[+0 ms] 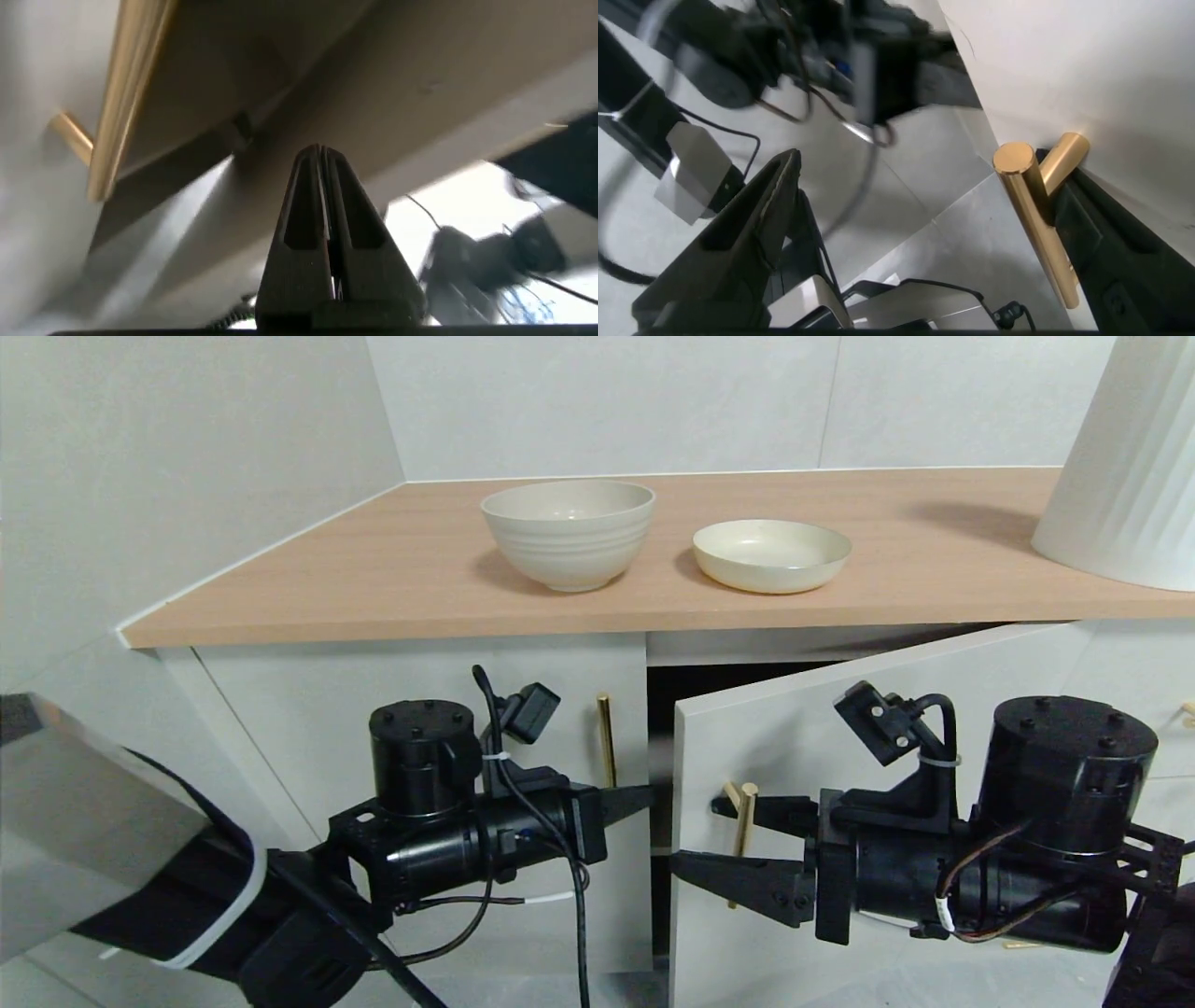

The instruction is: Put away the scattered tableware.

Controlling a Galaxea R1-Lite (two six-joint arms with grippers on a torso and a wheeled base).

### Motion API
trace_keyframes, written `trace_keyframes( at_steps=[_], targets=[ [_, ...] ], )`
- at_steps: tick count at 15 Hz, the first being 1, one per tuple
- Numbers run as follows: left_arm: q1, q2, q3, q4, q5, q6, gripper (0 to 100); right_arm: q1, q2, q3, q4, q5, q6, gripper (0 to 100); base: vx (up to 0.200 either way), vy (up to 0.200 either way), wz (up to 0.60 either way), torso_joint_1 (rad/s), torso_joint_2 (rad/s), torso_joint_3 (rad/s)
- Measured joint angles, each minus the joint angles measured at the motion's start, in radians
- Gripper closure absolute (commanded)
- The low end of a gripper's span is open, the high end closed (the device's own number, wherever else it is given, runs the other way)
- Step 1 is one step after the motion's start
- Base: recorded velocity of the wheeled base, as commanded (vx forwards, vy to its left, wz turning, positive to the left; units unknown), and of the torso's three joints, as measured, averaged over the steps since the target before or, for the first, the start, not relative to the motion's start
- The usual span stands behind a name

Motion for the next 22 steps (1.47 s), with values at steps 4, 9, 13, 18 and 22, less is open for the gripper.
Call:
trace_keyframes(
  at_steps=[4, 9, 13, 18, 22],
  targets=[
    [-0.026, 0.093, 0.006, -0.184, 0.040, 0.000, 100, 0.001, -0.001, 0.006, 0.001, 0.000, 0.000, 0, 0.000, 0.000, 0.00, 0.000, 0.00, 0.000],
    [-0.070, 0.179, 0.031, -0.421, 0.044, 0.002, 100, 0.002, -0.020, 0.040, -0.001, 0.002, -0.004, 0, 0.000, 0.000, 0.00, 0.000, 0.00, 0.000],
    [-0.081, 0.207, 0.037, -0.477, 0.045, 0.058, 100, 0.000, -0.034, 0.070, 0.005, -0.001, -0.010, 0, 0.000, 0.000, 0.00, 0.000, 0.00, 0.000],
    [-0.100, 0.221, 0.049, -0.494, 0.046, 0.099, 100, -0.015, -0.035, 0.084, 0.014, -0.005, -0.011, 0, 0.000, 0.000, 0.00, 0.000, 0.00, 0.000],
    [-0.106, 0.221, 0.007, -0.487, 0.045, 0.105, 100, -0.044, -0.037, 0.093, 0.015, -0.112, -0.052, 0, 0.000, 0.000, 0.00, 0.000, 0.00, 0.000]
  ],
)
